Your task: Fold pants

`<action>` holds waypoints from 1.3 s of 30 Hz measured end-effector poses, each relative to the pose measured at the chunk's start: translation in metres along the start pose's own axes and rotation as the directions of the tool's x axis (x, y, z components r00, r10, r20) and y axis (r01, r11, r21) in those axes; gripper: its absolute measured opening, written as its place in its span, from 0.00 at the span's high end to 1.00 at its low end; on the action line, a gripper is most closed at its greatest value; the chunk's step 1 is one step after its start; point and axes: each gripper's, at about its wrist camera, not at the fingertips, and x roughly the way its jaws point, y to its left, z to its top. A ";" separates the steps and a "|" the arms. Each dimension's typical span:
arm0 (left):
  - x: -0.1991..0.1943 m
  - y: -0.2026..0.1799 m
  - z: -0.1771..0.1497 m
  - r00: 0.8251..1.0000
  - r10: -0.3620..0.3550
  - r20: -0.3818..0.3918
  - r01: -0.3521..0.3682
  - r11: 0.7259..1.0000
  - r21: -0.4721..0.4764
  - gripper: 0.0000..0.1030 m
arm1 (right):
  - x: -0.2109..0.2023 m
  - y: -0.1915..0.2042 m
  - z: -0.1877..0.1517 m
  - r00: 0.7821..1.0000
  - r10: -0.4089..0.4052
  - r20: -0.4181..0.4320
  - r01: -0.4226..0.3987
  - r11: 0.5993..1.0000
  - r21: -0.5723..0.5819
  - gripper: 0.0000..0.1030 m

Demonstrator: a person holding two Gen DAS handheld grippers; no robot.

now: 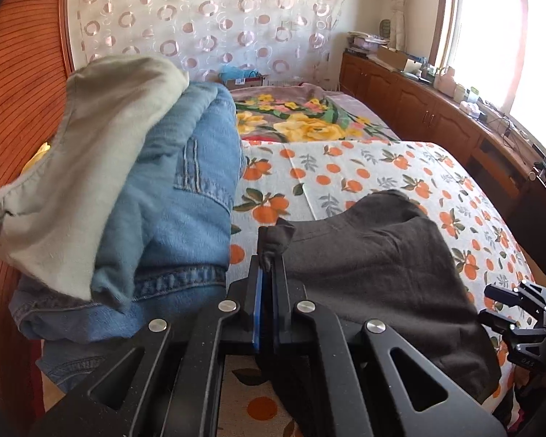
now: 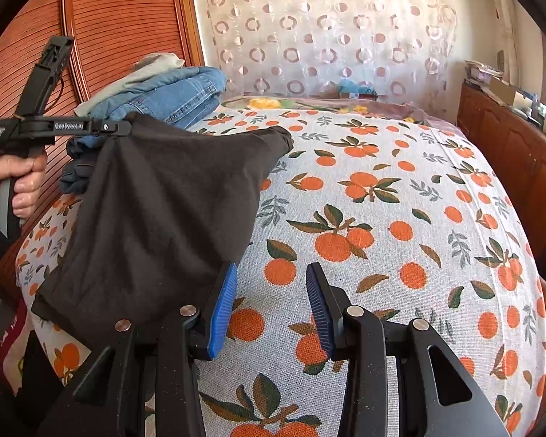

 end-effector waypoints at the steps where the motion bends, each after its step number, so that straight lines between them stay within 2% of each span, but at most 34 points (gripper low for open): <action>1: 0.001 -0.001 -0.002 1.000 -0.001 -0.002 0.001 1.000 -0.002 0.95 | 0.000 0.000 0.000 1.000 0.000 -0.001 0.000 1.000 0.000 0.60; 4: 0.003 -0.001 -0.010 1.000 0.001 -0.011 -0.001 1.000 -0.008 0.94 | 0.000 0.000 0.000 1.000 0.003 -0.005 -0.003 1.000 -0.001 0.60; 8: -0.004 0.000 -0.025 1.000 -0.018 -0.021 0.017 0.999 -0.033 0.85 | 0.001 -0.001 0.000 1.000 0.004 -0.006 -0.004 1.000 -0.001 0.60; 10: -0.010 -0.001 -0.035 1.000 -0.024 -0.020 0.023 0.999 -0.038 0.74 | 0.001 -0.001 0.000 1.000 0.005 -0.007 -0.005 1.000 -0.001 0.60; 14: -0.023 -0.007 -0.055 0.999 -0.042 -0.016 0.041 0.999 -0.035 0.60 | 0.001 -0.001 0.000 1.000 0.005 -0.009 -0.005 1.000 -0.002 0.60; 20: -0.039 -0.024 -0.092 0.997 -0.076 -0.020 0.075 0.996 -0.041 0.60 | 0.002 -0.001 0.000 1.000 0.003 -0.009 -0.003 1.000 -0.002 0.60; 24: -0.051 -0.038 -0.118 0.996 -0.085 -0.029 0.085 0.996 -0.026 0.60 | -0.004 0.000 -0.002 1.000 -0.028 0.000 0.028 1.000 -0.011 0.60; 26: -0.059 -0.044 -0.130 0.995 -0.093 -0.023 0.092 0.996 -0.022 0.60 | -0.016 0.002 -0.004 0.998 -0.055 0.034 0.055 0.998 -0.009 0.60; 29: -0.071 -0.047 -0.144 0.994 -0.110 -0.012 0.110 0.993 -0.043 0.60 | -0.035 0.009 -0.012 0.999 -0.006 0.051 0.006 1.000 0.007 0.60; 39: -0.095 -0.060 -0.164 0.988 -0.149 0.034 0.151 0.988 -0.039 0.60 | -0.066 0.049 -0.039 0.998 0.057 0.001 -0.057 0.994 -0.095 0.60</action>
